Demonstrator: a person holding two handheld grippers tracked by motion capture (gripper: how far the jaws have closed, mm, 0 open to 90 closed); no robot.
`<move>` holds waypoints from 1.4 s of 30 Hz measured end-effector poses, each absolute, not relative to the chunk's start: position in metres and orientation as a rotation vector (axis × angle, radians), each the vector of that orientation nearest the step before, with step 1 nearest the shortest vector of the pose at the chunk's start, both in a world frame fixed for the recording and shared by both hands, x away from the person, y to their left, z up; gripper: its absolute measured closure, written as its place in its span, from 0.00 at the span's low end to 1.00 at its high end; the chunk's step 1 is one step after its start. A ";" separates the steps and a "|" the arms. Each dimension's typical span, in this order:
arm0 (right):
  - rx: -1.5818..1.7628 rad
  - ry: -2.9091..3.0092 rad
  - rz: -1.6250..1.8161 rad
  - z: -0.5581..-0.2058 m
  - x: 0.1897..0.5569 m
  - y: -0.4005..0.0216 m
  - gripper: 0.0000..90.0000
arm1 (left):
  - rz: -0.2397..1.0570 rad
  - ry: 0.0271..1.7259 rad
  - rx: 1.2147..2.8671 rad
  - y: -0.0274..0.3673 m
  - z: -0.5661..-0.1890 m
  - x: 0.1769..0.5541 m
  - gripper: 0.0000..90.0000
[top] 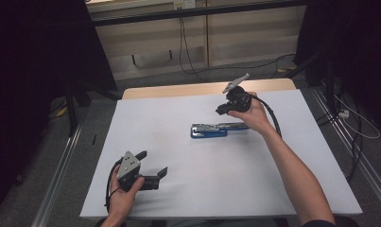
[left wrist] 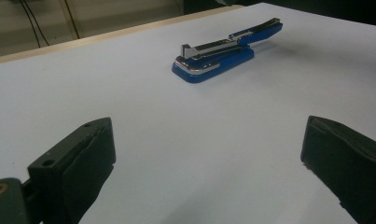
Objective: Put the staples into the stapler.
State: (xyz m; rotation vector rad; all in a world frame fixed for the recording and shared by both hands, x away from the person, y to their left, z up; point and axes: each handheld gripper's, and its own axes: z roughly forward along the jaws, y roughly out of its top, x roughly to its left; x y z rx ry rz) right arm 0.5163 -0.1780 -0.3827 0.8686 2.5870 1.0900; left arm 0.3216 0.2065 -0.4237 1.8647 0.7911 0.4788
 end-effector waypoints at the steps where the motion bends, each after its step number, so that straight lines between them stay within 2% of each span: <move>1: 0.873 2.582 1.104 -0.383 0.517 -0.178 0.88 | 0.475 0.792 1.863 0.206 -0.424 0.322 0.04; 42: 0.636 2.716 1.157 -0.396 0.518 -0.120 0.88 | 0.456 0.796 1.867 0.208 -0.425 0.323 0.04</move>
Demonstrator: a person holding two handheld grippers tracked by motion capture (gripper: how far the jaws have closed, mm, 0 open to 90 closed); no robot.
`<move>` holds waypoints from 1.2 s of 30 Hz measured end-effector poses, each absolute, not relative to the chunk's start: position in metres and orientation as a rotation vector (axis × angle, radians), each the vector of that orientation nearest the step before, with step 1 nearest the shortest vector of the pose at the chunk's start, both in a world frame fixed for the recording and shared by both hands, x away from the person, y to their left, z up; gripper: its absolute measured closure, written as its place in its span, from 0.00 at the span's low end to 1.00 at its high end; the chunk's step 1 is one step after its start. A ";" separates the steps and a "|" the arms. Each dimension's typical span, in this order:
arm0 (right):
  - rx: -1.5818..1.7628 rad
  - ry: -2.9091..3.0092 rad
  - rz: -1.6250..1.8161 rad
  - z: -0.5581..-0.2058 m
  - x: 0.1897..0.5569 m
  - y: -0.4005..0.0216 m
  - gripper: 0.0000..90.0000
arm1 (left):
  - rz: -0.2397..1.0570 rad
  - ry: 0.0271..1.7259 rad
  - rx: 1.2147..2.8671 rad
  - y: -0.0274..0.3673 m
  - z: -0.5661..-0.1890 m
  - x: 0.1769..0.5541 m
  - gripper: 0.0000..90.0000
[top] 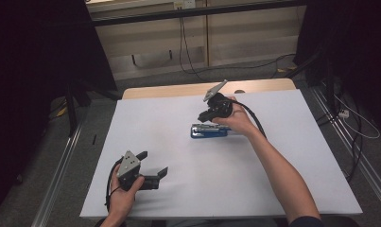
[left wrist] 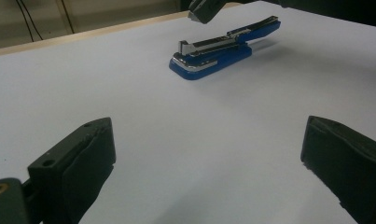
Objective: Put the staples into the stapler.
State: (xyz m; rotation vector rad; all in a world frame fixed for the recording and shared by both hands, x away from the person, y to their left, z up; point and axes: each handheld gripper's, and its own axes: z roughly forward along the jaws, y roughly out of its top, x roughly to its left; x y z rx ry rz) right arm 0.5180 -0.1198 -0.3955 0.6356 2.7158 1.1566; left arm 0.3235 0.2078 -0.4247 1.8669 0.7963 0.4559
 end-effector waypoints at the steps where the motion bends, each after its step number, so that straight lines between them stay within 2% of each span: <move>1: 0.621 2.716 1.156 -0.396 0.519 -0.118 0.88 | 0.453 0.799 1.865 0.208 -0.425 0.323 0.04; 36: 0.454 2.824 1.104 -0.403 0.521 -0.102 0.88 | 0.446 0.800 1.865 0.208 -0.425 0.324 0.04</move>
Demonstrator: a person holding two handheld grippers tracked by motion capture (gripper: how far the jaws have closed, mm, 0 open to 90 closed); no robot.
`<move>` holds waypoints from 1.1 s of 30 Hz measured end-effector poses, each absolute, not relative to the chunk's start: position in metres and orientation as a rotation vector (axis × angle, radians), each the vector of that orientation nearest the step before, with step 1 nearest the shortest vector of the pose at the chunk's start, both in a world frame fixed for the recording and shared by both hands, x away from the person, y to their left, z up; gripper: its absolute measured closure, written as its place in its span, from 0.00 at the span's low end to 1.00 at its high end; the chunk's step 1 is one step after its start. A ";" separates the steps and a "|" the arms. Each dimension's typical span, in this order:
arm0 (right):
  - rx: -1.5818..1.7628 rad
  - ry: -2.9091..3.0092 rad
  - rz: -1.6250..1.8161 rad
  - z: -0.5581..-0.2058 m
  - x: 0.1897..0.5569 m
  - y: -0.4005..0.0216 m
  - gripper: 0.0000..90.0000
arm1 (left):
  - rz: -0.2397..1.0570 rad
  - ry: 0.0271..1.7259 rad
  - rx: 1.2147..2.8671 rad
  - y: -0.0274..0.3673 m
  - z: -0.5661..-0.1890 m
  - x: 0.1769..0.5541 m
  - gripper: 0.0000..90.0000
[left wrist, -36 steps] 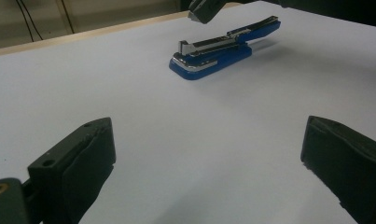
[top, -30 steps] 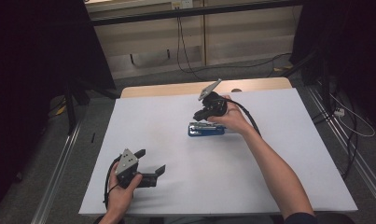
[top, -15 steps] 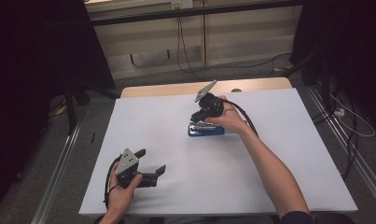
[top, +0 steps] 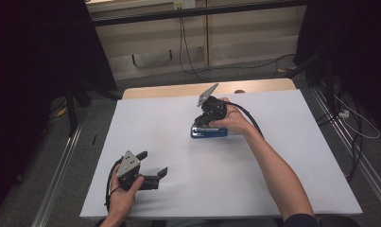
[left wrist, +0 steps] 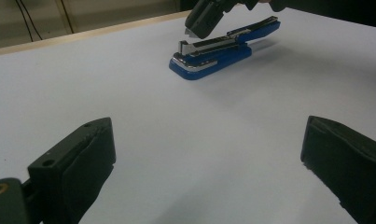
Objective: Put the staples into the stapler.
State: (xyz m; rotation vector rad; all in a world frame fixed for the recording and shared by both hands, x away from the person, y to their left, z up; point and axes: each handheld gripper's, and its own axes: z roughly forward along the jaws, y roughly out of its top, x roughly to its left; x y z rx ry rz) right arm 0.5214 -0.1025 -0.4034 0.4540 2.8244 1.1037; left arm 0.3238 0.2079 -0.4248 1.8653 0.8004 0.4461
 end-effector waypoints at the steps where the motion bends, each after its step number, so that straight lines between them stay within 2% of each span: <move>1: 0.451 2.835 1.095 -0.404 0.521 -0.102 0.88 | 0.450 0.794 1.868 0.208 -0.425 0.324 0.04; 33: 0.369 2.843 1.047 -0.410 0.523 -0.100 0.88 | 0.452 0.796 1.863 0.210 -0.424 0.324 0.04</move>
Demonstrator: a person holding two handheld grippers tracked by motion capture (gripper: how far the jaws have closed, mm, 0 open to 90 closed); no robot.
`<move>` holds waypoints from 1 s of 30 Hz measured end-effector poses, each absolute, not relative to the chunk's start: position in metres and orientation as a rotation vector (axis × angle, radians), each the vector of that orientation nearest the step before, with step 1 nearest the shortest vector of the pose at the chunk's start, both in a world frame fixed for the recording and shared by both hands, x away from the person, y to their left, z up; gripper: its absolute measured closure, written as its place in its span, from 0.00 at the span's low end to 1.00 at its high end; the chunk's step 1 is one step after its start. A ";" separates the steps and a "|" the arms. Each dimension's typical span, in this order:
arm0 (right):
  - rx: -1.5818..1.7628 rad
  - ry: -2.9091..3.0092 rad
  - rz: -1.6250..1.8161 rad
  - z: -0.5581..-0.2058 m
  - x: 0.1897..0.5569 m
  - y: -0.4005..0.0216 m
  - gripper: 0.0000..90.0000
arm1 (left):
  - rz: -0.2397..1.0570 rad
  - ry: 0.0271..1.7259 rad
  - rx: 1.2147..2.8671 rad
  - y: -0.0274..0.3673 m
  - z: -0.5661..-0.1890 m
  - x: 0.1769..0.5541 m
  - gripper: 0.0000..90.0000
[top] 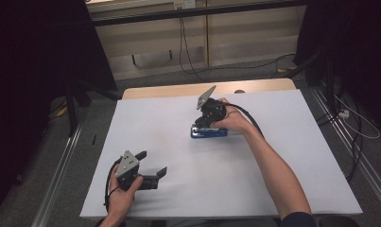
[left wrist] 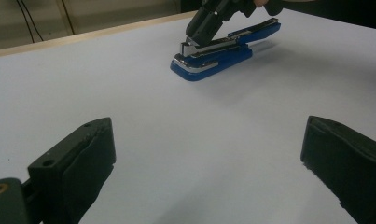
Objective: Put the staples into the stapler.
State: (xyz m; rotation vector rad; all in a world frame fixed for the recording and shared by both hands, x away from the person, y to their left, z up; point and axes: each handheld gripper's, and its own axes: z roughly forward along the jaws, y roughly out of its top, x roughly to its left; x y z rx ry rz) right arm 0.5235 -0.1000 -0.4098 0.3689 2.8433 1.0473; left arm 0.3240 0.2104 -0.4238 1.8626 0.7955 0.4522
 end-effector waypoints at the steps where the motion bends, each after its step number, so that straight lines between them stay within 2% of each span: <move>1: 0.367 2.844 1.046 -0.410 0.524 -0.100 0.88 | 0.452 0.795 1.862 0.210 -0.424 0.324 0.04; 30: 0.387 2.852 1.040 -0.412 0.526 -0.096 0.86 | 0.447 0.802 1.865 0.211 -0.424 0.324 0.04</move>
